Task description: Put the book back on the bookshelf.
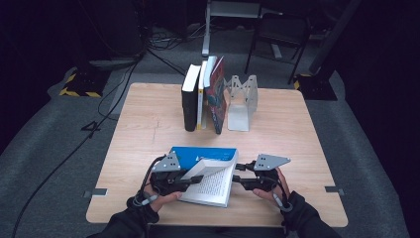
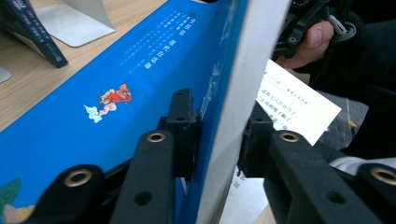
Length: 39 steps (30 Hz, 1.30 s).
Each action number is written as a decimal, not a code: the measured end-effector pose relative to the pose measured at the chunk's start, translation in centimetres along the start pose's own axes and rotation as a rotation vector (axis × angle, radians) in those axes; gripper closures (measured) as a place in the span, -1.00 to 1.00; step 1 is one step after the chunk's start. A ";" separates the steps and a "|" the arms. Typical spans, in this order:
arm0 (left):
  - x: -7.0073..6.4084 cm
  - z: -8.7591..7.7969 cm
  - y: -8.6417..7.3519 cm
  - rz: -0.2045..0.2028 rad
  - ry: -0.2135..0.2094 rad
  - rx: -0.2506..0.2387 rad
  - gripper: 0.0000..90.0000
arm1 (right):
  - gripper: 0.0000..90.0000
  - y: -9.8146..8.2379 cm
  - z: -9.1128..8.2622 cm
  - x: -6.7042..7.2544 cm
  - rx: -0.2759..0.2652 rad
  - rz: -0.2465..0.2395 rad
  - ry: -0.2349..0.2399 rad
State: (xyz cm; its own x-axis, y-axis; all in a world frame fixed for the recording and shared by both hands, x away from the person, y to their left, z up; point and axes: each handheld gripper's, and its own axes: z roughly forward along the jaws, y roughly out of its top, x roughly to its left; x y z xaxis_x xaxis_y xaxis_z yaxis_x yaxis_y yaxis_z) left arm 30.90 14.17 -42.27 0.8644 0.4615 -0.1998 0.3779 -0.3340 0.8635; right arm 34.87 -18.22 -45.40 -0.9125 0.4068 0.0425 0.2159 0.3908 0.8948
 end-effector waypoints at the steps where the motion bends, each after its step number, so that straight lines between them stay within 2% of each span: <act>1: -0.1 -0.1 -0.3 -0.014 0.011 0.014 0.36 | 0.23 0.2 0.2 0.3 -0.003 -0.012 -0.016; 3: -0.1 -0.1 -0.4 -0.017 0.024 0.024 0.24 | 0.23 0.2 0.6 0.6 0.007 -0.028 -0.027; 4: -0.3 -0.1 -0.7 -0.008 0.064 0.041 0.20 | 0.23 0.2 1.0 0.7 0.014 -0.025 -0.025; 5: -0.3 -0.1 -0.7 -0.008 0.064 0.041 0.20 | 0.23 0.1 1.2 0.8 0.018 -0.025 -0.020; 6: -0.5 -0.2 -1.0 0.006 0.096 0.053 0.21 | 0.23 0.1 1.5 0.9 0.016 -0.025 -0.023; 8: -0.6 -0.3 -1.0 0.027 0.108 0.050 0.38 | 0.23 0.2 1.8 0.9 0.014 -0.019 -0.015; 10: -0.2 -0.3 -0.8 0.029 0.089 0.061 0.49 | 0.25 0.3 1.8 0.8 -0.001 -0.009 -0.013; 12: 0.5 -0.1 -0.5 0.000 0.041 0.055 0.53 | 0.27 0.4 1.8 0.7 -0.008 0.004 -0.012; 13: 0.5 -0.1 -0.5 0.000 0.041 0.055 0.54 | 0.27 0.4 1.8 0.7 -0.008 0.004 -0.012; 14: 0.8 0.3 -0.1 -0.010 0.001 0.051 0.54 | 0.34 0.3 1.5 0.6 -0.013 0.008 -0.031; 15: 0.8 0.3 -0.1 -0.010 0.001 0.051 0.55 | 0.34 0.2 1.3 0.5 -0.015 0.010 -0.038; 16: 0.9 0.7 0.3 -0.007 -0.024 0.045 0.55 | 0.34 0.2 1.3 0.5 -0.015 0.010 -0.038; 18: 0.5 1.6 1.7 0.018 -0.056 0.029 0.58 | 0.41 0.3 -0.3 0.1 -0.051 0.022 -0.065; 19: 0.5 1.6 1.7 0.018 -0.056 0.029 0.58 | 0.42 0.5 -0.9 -0.1 -0.064 0.010 -0.084; 20: 0.3 2.0 2.1 0.020 -0.065 0.022 0.58 | 0.42 0.5 -0.9 -0.1 -0.064 0.010 -0.084; 22: 0.1 2.6 2.8 0.044 -0.069 0.004 0.58 | 0.46 0.7 -1.8 -0.5 -0.086 0.013 -0.108; 24: 0.0 2.9 3.1 0.046 -0.084 -0.035 0.57 | 0.47 0.9 -2.4 -0.8 -0.105 0.015 -0.127; 26: -0.1 2.4 2.9 0.058 -0.081 -0.068 0.58 | 0.47 1.1 -2.7 -0.9 -0.115 0.017 -0.124; 28: -0.1 1.5 2.6 0.044 -0.065 -0.105 0.58 | 0.48 1.8 -2.5 -0.7 -0.131 0.032 -0.103; 30: -0.4 0.1 2.2 0.025 -0.018 -0.147 0.60 | 0.48 2.6 -2.2 -0.4 -0.143 0.039 -0.080; 31: -0.6 -0.3 2.1 0.022 0.002 -0.156 0.61 | 0.48 3.1 -2.0 0.0 -0.156 0.026 -0.074; 34: -1.8 -2.1 1.5 0.058 0.127 -0.177 0.61 | 0.47 4.9 -1.1 0.7 -0.169 0.007 -0.048; 36: -2.3 -3.1 1.2 0.060 0.189 -0.191 0.62 | 0.47 6.2 -0.5 1.2 -0.155 -0.013 -0.053; 38: -2.4 -3.9 0.8 0.046 0.224 -0.212 0.63 | 0.43 7.8 0.0 1.8 -0.139 -0.054 -0.059; 39: -2.3 -4.2 0.6 0.043 0.250 -0.215 0.62 | 0.41 8.3 0.2 2.0 -0.139 -0.056 -0.056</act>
State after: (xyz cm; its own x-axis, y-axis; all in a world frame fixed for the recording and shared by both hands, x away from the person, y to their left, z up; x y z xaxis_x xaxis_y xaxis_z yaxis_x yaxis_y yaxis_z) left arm 27.70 16.36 -39.32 0.7599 0.6468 -0.0643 0.2411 -0.1886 0.9520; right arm 34.92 -13.99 -37.96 -0.9000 0.4347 -0.0306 0.1114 0.2974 0.9482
